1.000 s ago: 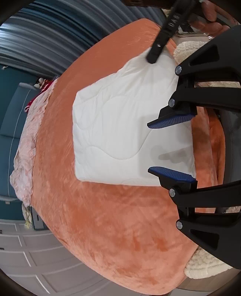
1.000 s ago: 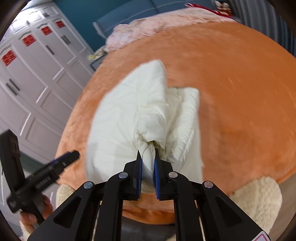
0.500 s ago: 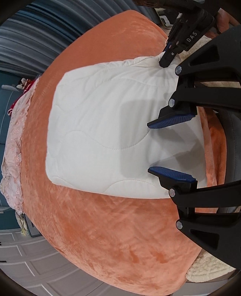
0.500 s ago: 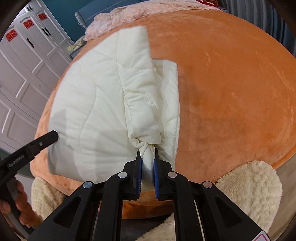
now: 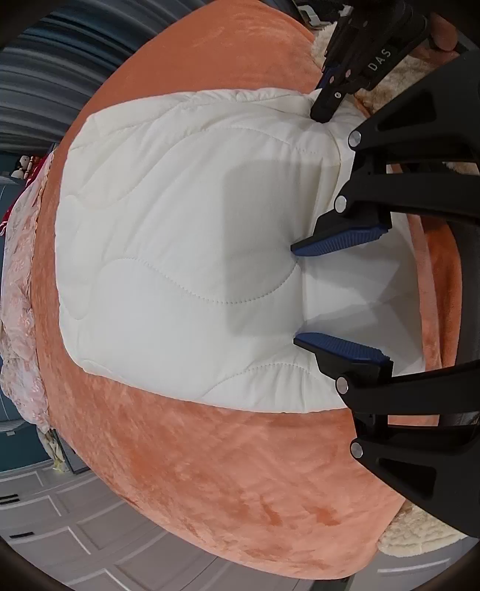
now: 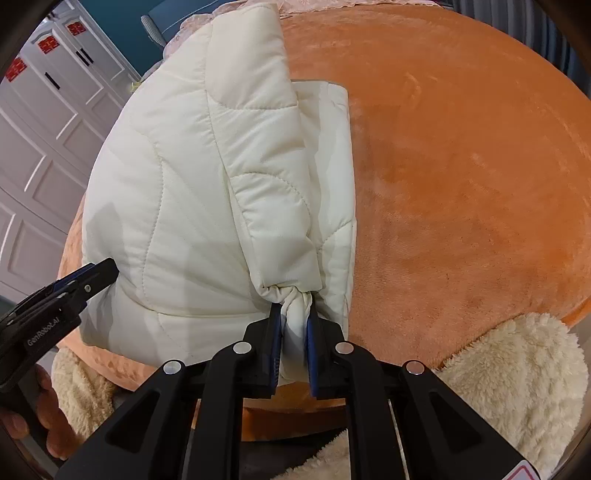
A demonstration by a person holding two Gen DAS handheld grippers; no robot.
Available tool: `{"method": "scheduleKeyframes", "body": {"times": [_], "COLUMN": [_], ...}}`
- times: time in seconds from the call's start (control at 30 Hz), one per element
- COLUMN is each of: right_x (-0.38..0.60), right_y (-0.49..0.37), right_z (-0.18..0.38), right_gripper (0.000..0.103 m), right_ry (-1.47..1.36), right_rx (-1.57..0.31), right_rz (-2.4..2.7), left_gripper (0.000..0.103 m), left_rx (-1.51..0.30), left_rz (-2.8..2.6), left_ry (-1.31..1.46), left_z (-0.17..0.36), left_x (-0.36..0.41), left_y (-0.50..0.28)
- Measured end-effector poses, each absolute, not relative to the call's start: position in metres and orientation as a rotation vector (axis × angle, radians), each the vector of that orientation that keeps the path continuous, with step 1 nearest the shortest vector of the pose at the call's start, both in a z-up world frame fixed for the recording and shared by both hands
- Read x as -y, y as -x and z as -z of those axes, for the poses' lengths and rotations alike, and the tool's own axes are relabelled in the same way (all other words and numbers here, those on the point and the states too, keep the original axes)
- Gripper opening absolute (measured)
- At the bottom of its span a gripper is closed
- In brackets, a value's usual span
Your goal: Fold large clothes
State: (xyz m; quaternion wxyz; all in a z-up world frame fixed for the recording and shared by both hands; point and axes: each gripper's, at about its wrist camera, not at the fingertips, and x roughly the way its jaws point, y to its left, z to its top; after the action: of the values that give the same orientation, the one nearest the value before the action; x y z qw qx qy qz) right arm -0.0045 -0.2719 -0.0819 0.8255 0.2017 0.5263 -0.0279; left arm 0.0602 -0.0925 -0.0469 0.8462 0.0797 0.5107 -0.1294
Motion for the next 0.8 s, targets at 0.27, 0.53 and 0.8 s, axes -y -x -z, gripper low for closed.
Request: {"method": "scheduleKeyframes", "body": {"times": [0.27,0.53,0.8], "right_x": [0.271,0.277,0.288], "right_y": [-0.001,0.01,-0.014], "right_z": [0.085,0.039,-0.014], "right_gripper": [0.008,0.026,0.04], "right_ry": [-0.429,-0.461,-0.529], "right_rx": [-1.116,-1.072,-0.946], "right_rz": [0.056,0.05,0.057], "left_gripper": [0.041,0.042,0.042], "left_rx": [-1.045,-1.062,-1.071], "left_rz": [0.246,0.246,0.244], "left_ry": [-0.202,-0.169,-0.098], "left_z": [0.056,0.037,0.013], "left_x": [0.099,0.093,0.078], "left_y": [-0.061,-0.066,-0.082]}}
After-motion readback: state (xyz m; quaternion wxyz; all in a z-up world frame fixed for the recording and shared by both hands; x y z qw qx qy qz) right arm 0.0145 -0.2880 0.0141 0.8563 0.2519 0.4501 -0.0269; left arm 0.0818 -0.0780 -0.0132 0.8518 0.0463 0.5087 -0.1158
